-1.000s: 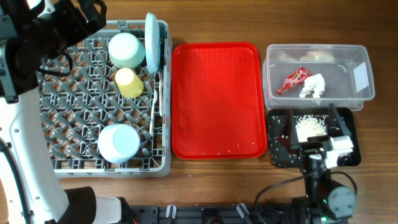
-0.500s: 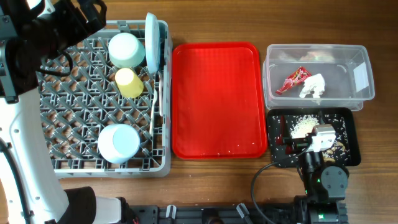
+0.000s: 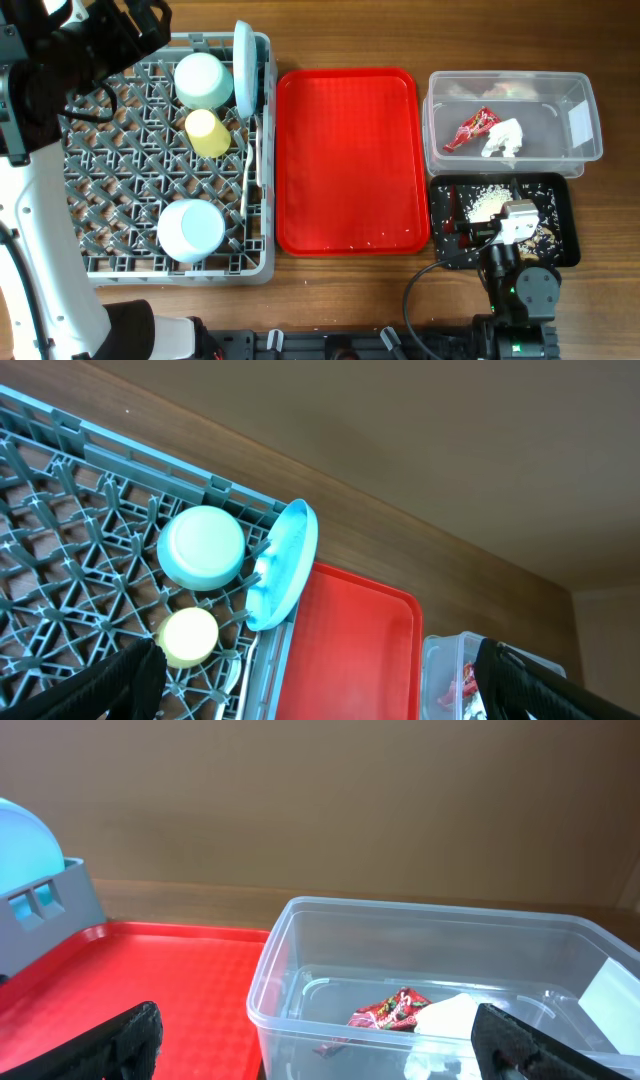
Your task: Sort waste into correct bins and load items into the dishwasher rack
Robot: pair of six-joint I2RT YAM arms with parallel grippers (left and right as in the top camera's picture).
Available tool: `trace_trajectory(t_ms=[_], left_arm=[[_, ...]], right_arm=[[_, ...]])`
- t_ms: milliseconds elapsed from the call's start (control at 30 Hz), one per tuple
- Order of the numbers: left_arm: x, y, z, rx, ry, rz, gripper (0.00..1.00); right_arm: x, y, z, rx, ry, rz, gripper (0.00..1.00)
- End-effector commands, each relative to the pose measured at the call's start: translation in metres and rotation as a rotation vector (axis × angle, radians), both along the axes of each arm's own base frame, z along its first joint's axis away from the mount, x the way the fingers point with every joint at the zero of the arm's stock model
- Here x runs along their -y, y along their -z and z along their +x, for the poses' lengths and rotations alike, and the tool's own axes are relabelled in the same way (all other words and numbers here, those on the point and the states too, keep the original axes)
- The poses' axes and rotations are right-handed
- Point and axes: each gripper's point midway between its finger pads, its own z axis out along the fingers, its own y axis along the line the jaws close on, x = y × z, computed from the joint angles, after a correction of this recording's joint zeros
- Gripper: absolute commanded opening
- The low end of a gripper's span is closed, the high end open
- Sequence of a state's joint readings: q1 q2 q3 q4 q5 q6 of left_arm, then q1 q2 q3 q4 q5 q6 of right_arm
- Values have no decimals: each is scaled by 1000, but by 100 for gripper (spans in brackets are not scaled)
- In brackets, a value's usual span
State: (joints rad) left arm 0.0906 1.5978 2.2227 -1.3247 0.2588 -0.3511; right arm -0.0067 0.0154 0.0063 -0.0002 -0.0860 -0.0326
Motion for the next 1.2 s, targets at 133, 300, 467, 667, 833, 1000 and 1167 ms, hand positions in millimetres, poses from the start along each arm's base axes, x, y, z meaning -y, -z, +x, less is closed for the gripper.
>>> trace_trajectory(t_ms=[133,300,467,667,833,1000,1167], left_arm=[[1,-5,-3,15,-5,-4,100],[5,-51,-50,151,-3,8,100],[12,-78,-131,287,-3,20,100],[20,-18,-223,294,-2,21,100],[24,88,-268,206,3,22,100],[24,173,-259,183,3,19,100],[21,172,-201,497,18,39,100]], right_arm=[[-2,-3,-1,17,-12,-19,99],[-2,-3,-1,17,-12,-19,100],[-2,-3,-1,17,-12,-19,100],[-2,-3,-1,17,-12,-19,100],[-2,-3,-1,17,-12,-20,100],[-2,-3,-1,17,-12,-19,100],[-2,-3,-1,17,-12,-19,100]])
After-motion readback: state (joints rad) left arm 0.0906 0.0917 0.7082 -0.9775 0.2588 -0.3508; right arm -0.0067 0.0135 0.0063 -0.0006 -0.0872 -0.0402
